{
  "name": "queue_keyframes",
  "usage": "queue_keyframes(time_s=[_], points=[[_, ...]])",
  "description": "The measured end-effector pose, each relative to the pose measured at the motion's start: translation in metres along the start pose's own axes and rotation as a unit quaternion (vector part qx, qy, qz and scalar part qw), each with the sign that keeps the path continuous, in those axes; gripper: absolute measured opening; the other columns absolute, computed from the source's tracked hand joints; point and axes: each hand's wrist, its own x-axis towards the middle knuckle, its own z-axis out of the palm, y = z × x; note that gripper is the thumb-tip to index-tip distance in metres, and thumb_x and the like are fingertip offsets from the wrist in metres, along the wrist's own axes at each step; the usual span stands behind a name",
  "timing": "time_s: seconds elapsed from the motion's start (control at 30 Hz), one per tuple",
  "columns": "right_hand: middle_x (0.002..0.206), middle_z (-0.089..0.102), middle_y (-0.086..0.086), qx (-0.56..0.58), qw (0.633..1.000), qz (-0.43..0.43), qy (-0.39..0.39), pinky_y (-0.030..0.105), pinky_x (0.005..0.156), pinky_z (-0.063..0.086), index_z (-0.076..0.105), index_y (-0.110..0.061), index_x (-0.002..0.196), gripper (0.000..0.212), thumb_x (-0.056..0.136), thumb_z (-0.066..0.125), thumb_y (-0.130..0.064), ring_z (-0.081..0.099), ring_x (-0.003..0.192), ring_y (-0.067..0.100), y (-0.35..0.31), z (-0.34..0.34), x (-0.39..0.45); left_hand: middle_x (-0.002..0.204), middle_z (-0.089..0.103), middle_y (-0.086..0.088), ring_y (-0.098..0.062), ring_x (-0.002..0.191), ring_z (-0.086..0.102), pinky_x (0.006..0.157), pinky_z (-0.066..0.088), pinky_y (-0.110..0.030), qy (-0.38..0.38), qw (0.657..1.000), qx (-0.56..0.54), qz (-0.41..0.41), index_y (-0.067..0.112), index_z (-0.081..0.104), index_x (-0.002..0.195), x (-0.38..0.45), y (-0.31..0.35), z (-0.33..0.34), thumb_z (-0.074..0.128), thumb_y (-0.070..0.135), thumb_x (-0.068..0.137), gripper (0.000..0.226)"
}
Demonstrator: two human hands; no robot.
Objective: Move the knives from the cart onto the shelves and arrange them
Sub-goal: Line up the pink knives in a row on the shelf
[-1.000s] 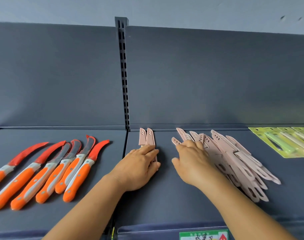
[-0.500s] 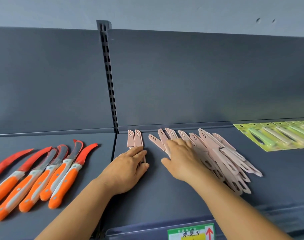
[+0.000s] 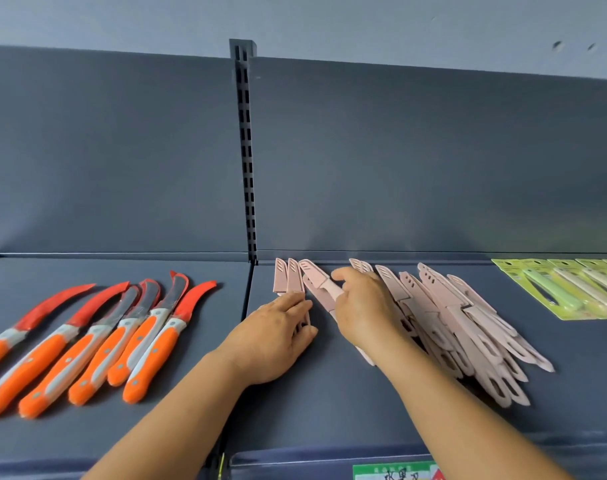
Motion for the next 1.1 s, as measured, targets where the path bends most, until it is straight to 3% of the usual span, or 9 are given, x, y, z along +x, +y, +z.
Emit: queue_keyframes(time_s=[0.07, 0.17, 0.4, 0.63, 0.8, 0.9, 0.97, 1.1], points=[[0.126, 0.053, 0.006, 0.029, 0.999, 0.017, -0.001, 0.032, 0.081, 0.048, 0.059, -0.027, 0.121, 0.038, 0.091, 0.042, -0.01, 0.058, 0.1, 0.027, -0.004, 0.008, 0.003, 0.153, 0.024, 0.011, -0.011, 0.136, 0.031, 0.109, 0.022, -0.021, 0.004, 1.0, -0.002, 0.003, 0.021, 0.032, 0.146, -0.001, 0.0, 0.0, 0.036, 0.04, 0.099, 0.05], [0.13, 0.054, 0.005, 0.072, 0.996, 0.044, -0.024, 0.03, 0.087, 0.048, 0.06, -0.024, 0.125, 0.037, 0.094, 0.041, -0.013, 0.057, 0.109, 0.026, -0.007, 0.013, 0.003, 0.152, 0.026, 0.01, -0.012, 0.135, 0.032, 0.11, 0.023, -0.022, 0.007, 1.0, -0.006, 0.008, 0.02, 0.033, 0.145, -0.001, -0.001, 0.0, 0.036, 0.039, 0.099, 0.049], [0.123, 0.062, 0.005, 0.093, 0.994, 0.035, -0.045, 0.023, 0.08, 0.045, 0.062, -0.017, 0.123, 0.033, 0.097, 0.041, -0.014, 0.058, 0.109, 0.024, -0.013, 0.016, -0.003, 0.151, 0.027, 0.01, -0.012, 0.135, 0.033, 0.11, 0.029, -0.027, 0.006, 1.0, -0.028, 0.013, 0.021, 0.029, 0.146, 0.004, -0.009, 0.008, 0.036, 0.046, 0.097, 0.055], [0.123, 0.05, 0.008, 0.012, 0.998, 0.0, -0.065, 0.028, 0.081, 0.043, 0.057, -0.022, 0.127, 0.034, 0.099, 0.037, -0.02, 0.056, 0.108, 0.028, -0.012, 0.023, -0.004, 0.157, 0.014, 0.013, -0.007, 0.143, 0.017, 0.115, 0.017, -0.021, 0.013, 0.999, -0.034, 0.028, 0.027, 0.012, 0.152, 0.002, -0.009, 0.006, 0.032, 0.042, 0.1, 0.057], [0.12, 0.056, 0.01, -0.051, 0.996, -0.025, -0.064, 0.029, 0.075, 0.041, 0.057, -0.015, 0.118, 0.032, 0.097, 0.034, -0.016, 0.056, 0.107, 0.029, -0.009, 0.02, -0.003, 0.156, 0.021, 0.012, -0.007, 0.145, 0.013, 0.117, 0.019, -0.032, 0.004, 0.999, -0.011, 0.048, 0.027, 0.027, 0.149, 0.008, -0.018, 0.015, 0.02, 0.052, 0.094, 0.06], [0.126, 0.051, 0.005, -0.088, 0.994, -0.036, -0.051, 0.031, 0.091, 0.044, 0.056, -0.021, 0.125, 0.034, 0.095, 0.041, -0.017, 0.05, 0.116, 0.025, 0.003, 0.01, -0.004, 0.157, 0.019, 0.01, -0.009, 0.146, 0.01, 0.118, 0.017, -0.033, -0.001, 0.999, 0.002, 0.037, 0.023, 0.027, 0.149, 0.009, -0.019, 0.016, 0.027, 0.043, 0.099, 0.053], [0.126, 0.048, 0.005, -0.137, 0.988, -0.039, -0.066, 0.032, 0.093, 0.042, 0.055, -0.022, 0.125, 0.033, 0.094, 0.045, -0.017, 0.046, 0.118, 0.026, 0.012, 0.004, -0.006, 0.157, 0.018, 0.008, -0.01, 0.146, 0.01, 0.118, 0.017, -0.033, 0.004, 0.999, 0.009, 0.039, 0.023, 0.025, 0.149, 0.008, -0.017, 0.015, 0.024, 0.043, 0.098, 0.056], [0.119, 0.05, 0.007, -0.163, 0.983, -0.028, -0.085, 0.029, 0.078, 0.042, 0.057, -0.02, 0.121, 0.029, 0.094, 0.045, -0.014, 0.054, 0.107, 0.028, 0.017, 0.0, -0.007, 0.158, 0.016, 0.009, -0.01, 0.146, 0.01, 0.117, 0.017, -0.031, -0.002, 0.999, 0.017, 0.05, 0.024, 0.025, 0.149, 0.005, -0.009, 0.009, 0.006, 0.056, 0.085, 0.074]])
